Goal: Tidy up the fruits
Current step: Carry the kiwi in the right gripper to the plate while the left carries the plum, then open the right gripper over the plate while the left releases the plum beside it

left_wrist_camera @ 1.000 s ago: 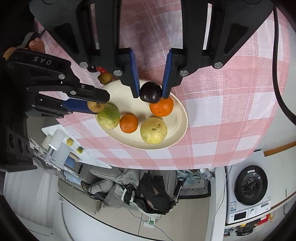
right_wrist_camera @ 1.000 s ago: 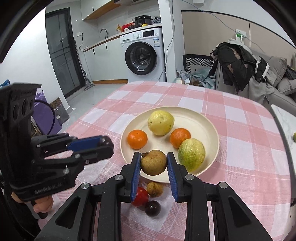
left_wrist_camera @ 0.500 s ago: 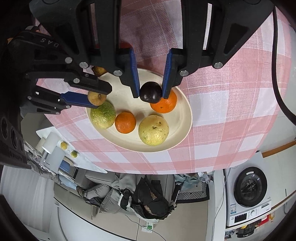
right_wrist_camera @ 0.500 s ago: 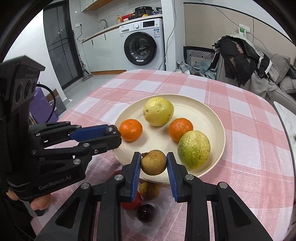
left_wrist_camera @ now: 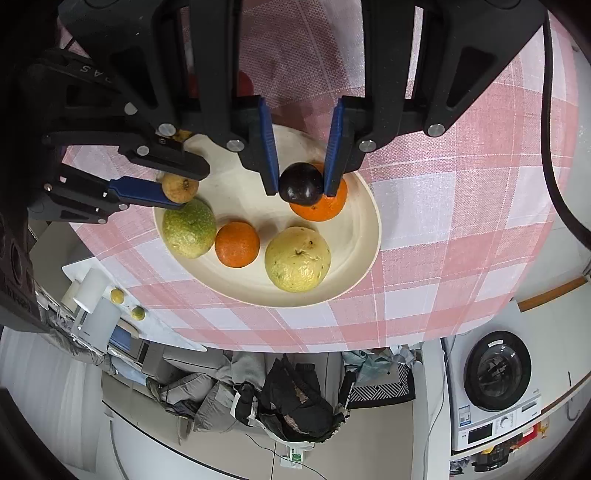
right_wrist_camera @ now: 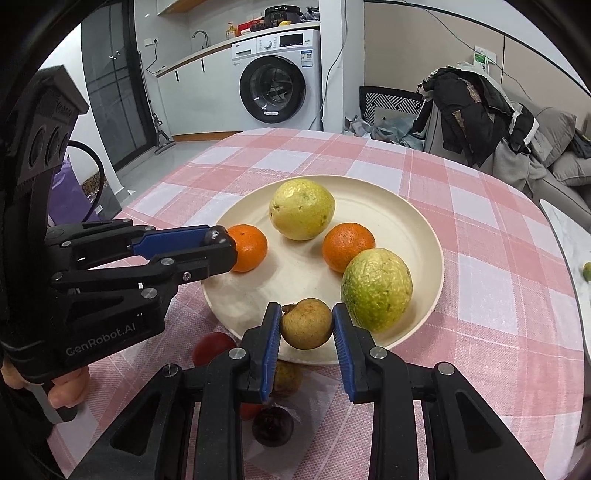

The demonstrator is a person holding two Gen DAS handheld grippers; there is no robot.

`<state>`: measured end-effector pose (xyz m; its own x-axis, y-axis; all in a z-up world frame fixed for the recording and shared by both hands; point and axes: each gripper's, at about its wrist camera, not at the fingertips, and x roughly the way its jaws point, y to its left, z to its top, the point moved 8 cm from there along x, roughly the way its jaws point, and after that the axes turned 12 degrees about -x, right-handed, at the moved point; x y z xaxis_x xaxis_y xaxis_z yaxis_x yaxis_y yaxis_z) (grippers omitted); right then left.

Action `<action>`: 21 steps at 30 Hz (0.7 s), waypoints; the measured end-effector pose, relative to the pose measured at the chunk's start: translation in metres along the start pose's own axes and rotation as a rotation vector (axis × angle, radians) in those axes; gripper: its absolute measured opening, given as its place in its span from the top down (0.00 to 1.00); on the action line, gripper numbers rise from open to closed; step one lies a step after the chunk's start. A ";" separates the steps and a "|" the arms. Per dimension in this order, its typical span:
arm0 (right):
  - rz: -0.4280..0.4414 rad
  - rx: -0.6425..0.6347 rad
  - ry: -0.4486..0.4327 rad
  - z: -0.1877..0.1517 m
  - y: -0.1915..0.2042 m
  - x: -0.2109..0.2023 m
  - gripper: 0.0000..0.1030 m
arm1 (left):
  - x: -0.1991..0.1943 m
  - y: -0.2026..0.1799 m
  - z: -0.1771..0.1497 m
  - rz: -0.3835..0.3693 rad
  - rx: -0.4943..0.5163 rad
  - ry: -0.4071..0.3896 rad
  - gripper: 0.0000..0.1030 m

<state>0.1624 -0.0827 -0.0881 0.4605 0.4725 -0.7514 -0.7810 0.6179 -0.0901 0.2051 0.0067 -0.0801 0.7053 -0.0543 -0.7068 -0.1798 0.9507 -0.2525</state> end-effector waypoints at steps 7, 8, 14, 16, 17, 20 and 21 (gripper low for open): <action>-0.035 -0.020 0.020 -0.004 -0.001 0.006 0.72 | 0.003 -0.003 0.001 0.011 0.023 -0.004 0.79; -0.038 -0.023 0.023 -0.005 -0.001 0.006 0.72 | 0.003 -0.004 0.000 0.015 0.033 -0.004 0.79; -0.053 -0.034 0.010 -0.003 -0.001 0.004 0.72 | 0.004 -0.007 -0.004 0.027 0.056 -0.003 0.79; -0.062 -0.047 0.001 -0.002 -0.001 0.001 0.71 | 0.005 -0.007 -0.005 0.027 0.055 0.004 0.79; -0.066 -0.051 -0.006 -0.001 -0.001 0.000 0.70 | 0.004 -0.007 -0.005 0.029 0.054 0.002 0.79; -0.058 -0.046 -0.037 0.003 -0.003 -0.009 0.61 | -0.003 -0.007 -0.006 0.027 0.050 -0.016 0.78; -0.058 -0.041 -0.046 0.004 -0.005 -0.013 0.56 | -0.006 -0.007 -0.006 0.020 0.046 -0.021 0.78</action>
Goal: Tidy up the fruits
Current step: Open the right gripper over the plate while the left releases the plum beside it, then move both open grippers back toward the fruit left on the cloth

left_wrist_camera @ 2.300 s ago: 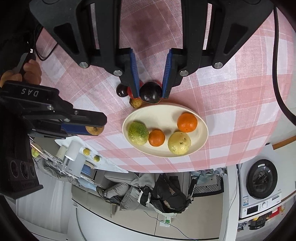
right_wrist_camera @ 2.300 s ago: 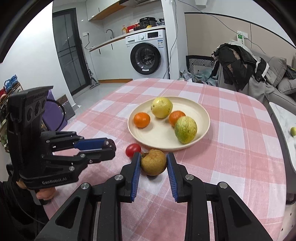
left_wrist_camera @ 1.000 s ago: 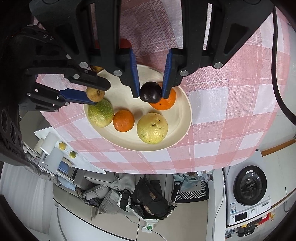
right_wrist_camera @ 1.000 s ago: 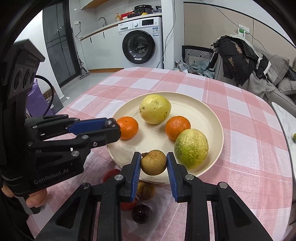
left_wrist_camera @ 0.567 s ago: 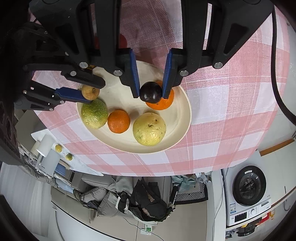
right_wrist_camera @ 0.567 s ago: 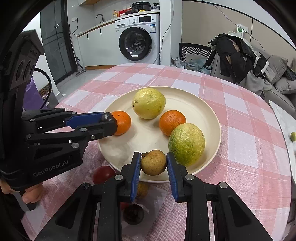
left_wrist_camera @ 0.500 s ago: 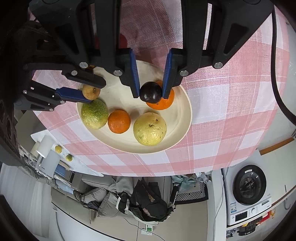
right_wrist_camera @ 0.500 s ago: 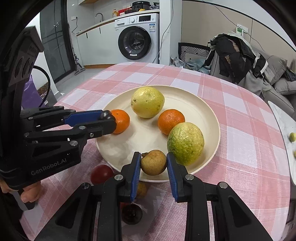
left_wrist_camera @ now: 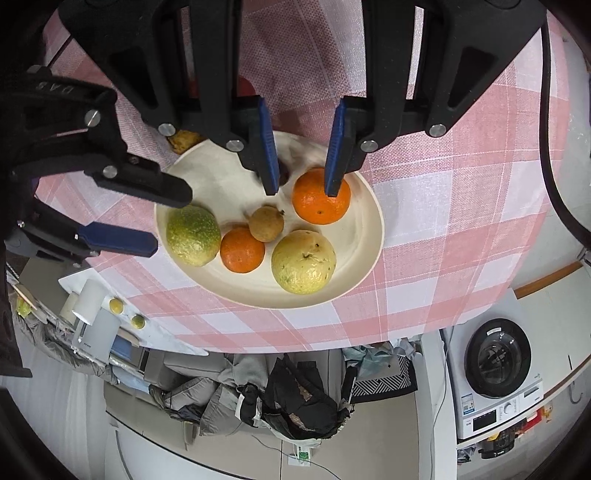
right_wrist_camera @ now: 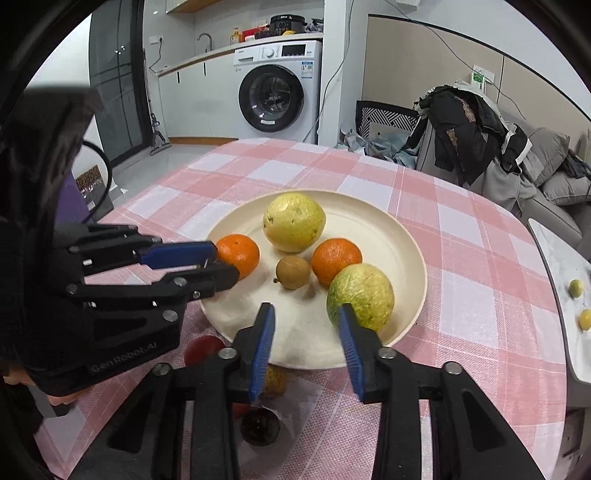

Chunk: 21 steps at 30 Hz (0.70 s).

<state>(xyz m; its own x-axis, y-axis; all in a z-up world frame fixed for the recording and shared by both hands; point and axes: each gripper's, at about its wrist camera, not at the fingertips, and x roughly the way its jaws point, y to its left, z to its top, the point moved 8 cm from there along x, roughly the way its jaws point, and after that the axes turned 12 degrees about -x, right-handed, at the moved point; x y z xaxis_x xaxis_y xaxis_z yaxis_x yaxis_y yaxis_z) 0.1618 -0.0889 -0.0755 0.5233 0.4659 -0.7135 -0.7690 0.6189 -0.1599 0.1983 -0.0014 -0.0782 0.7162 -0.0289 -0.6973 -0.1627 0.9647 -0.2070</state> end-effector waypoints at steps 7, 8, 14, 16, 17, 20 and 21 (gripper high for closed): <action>-0.043 0.017 -0.049 0.004 -0.010 -0.022 0.20 | -0.025 0.008 -0.002 0.016 -0.016 -0.049 0.36; -0.044 0.020 -0.054 0.004 -0.011 -0.025 0.17 | -0.030 0.009 -0.002 0.020 -0.018 -0.061 0.27; -0.026 0.032 -0.058 -0.001 -0.018 -0.042 0.02 | -0.054 0.014 -0.008 0.000 -0.037 -0.086 0.11; -0.014 0.037 -0.064 -0.003 -0.019 -0.048 0.01 | -0.060 0.015 -0.010 -0.001 -0.047 -0.094 0.02; -0.003 0.040 -0.062 -0.005 -0.019 -0.051 0.00 | -0.064 0.015 -0.011 0.003 -0.051 -0.105 0.01; 0.018 0.037 -0.052 -0.010 -0.015 -0.055 0.00 | -0.071 0.013 -0.016 -0.005 -0.047 -0.111 0.01; 0.019 0.036 -0.053 -0.013 -0.013 -0.056 0.00 | -0.073 0.013 -0.017 -0.007 -0.049 -0.112 0.01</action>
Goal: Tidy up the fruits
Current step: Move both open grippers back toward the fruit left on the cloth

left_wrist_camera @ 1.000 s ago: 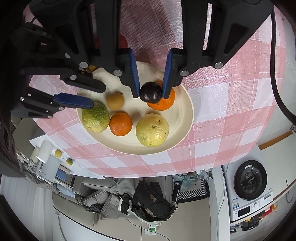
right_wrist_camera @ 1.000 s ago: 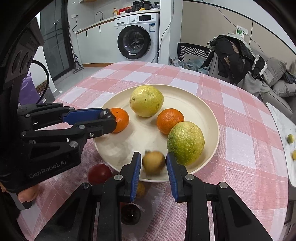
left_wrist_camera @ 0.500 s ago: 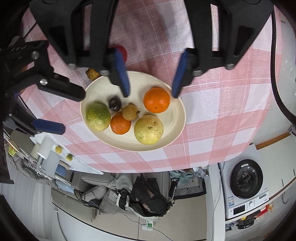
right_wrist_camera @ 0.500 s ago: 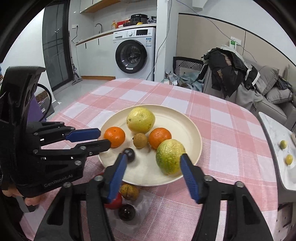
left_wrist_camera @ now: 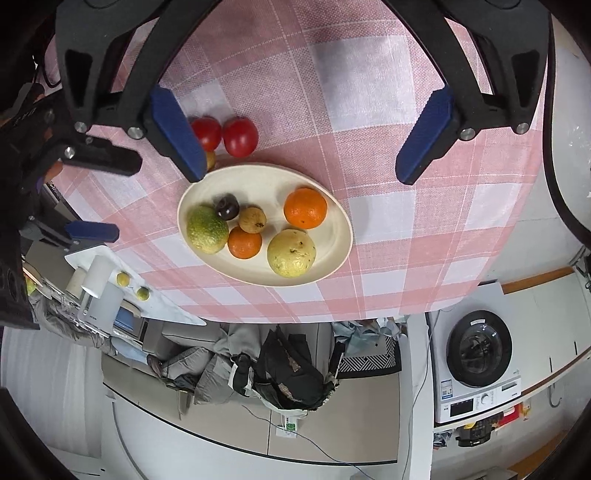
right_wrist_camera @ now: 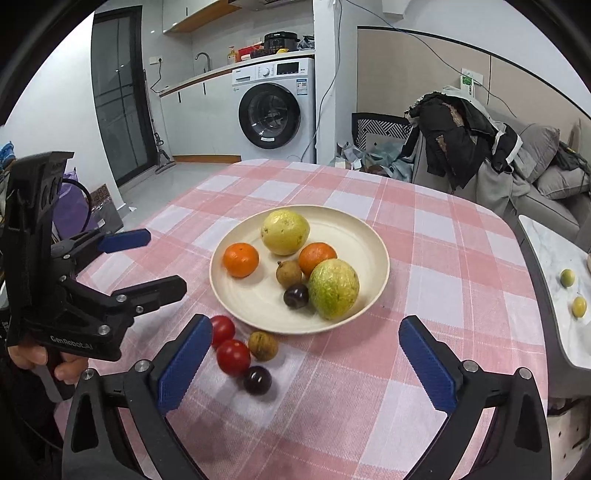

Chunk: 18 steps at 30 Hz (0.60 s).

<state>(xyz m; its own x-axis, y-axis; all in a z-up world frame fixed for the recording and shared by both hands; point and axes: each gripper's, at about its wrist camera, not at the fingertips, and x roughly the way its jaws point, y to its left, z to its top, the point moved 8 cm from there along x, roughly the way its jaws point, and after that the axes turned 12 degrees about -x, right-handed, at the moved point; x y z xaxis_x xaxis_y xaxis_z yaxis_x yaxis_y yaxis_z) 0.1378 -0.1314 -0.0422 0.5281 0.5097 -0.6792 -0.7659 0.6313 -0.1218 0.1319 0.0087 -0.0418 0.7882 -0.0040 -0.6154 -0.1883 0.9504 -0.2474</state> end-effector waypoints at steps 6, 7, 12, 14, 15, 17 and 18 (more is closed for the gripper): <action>0.031 -0.017 0.039 -0.018 0.011 0.002 0.00 | -0.005 -0.006 -0.010 -0.004 0.029 0.009 0.01; 0.032 -0.014 0.046 -0.020 0.012 0.003 0.00 | -0.004 -0.007 -0.012 -0.003 0.041 0.017 0.01; 0.037 -0.016 0.069 -0.028 0.010 0.009 0.00 | 0.005 -0.015 -0.016 0.001 0.068 0.033 0.01; 0.036 -0.017 0.086 -0.032 0.009 0.013 0.00 | 0.008 -0.017 -0.019 0.007 0.088 0.043 0.01; 0.037 -0.016 0.094 -0.034 0.008 0.015 0.00 | 0.008 -0.018 -0.021 0.009 0.093 0.045 0.01; 0.038 -0.018 0.115 -0.038 0.007 0.020 0.00 | 0.011 -0.018 -0.021 0.004 0.094 0.052 0.01; 0.038 -0.021 0.127 -0.041 0.008 0.022 0.00 | 0.012 -0.018 -0.021 0.002 0.093 0.056 0.01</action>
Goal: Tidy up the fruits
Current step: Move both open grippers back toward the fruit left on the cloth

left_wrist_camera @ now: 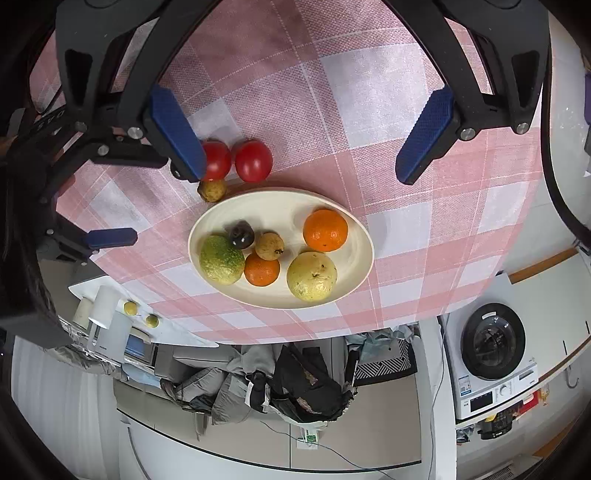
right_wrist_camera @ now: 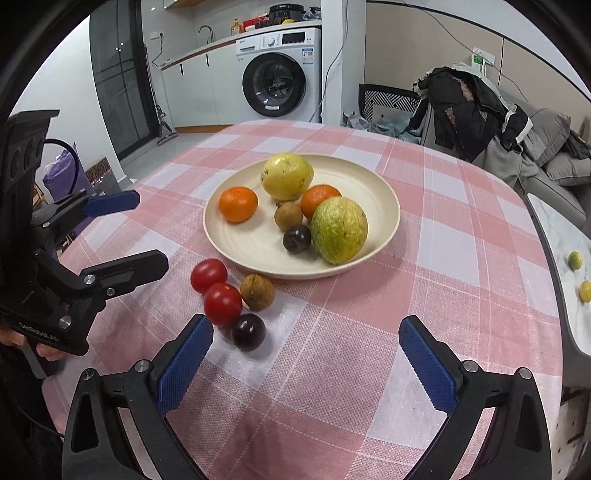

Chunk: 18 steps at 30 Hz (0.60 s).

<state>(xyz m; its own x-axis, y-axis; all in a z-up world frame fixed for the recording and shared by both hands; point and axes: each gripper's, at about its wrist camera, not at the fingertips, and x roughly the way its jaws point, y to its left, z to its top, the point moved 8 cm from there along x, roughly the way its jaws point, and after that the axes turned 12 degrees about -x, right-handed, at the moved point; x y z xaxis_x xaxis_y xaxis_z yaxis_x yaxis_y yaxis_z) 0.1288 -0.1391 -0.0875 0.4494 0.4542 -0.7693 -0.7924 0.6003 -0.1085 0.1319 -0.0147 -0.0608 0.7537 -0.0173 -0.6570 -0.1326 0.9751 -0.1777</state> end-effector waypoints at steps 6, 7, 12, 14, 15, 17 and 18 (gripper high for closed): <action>-0.004 -0.043 0.056 -0.009 0.008 0.012 0.00 | 0.006 0.005 -0.003 0.009 -0.008 0.019 0.01; -0.005 -0.049 0.062 -0.010 0.010 0.014 0.00 | 0.008 0.007 -0.003 0.010 -0.013 0.024 0.01; -0.017 -0.067 0.105 -0.015 0.015 0.024 0.00 | 0.016 0.013 -0.007 0.002 -0.040 0.060 0.01; -0.022 -0.079 0.121 -0.018 0.017 0.028 0.00 | 0.017 0.014 -0.007 0.011 -0.038 0.061 0.01; -0.024 -0.084 0.125 -0.019 0.018 0.029 0.01 | 0.018 0.015 -0.007 0.012 -0.037 0.062 0.01; -0.026 -0.083 0.119 -0.019 0.019 0.029 0.01 | 0.019 0.016 -0.007 0.015 -0.038 0.062 0.01; -0.028 -0.082 0.119 -0.019 0.019 0.030 0.01 | 0.019 0.017 -0.007 0.018 -0.038 0.062 0.01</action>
<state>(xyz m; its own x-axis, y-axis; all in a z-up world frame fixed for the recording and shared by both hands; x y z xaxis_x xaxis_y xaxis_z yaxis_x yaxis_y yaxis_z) 0.1191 -0.1262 -0.1241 0.4238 0.3534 -0.8340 -0.8134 0.5537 -0.1787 0.1397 -0.0005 -0.0818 0.7098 -0.0147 -0.7043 -0.1706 0.9664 -0.1921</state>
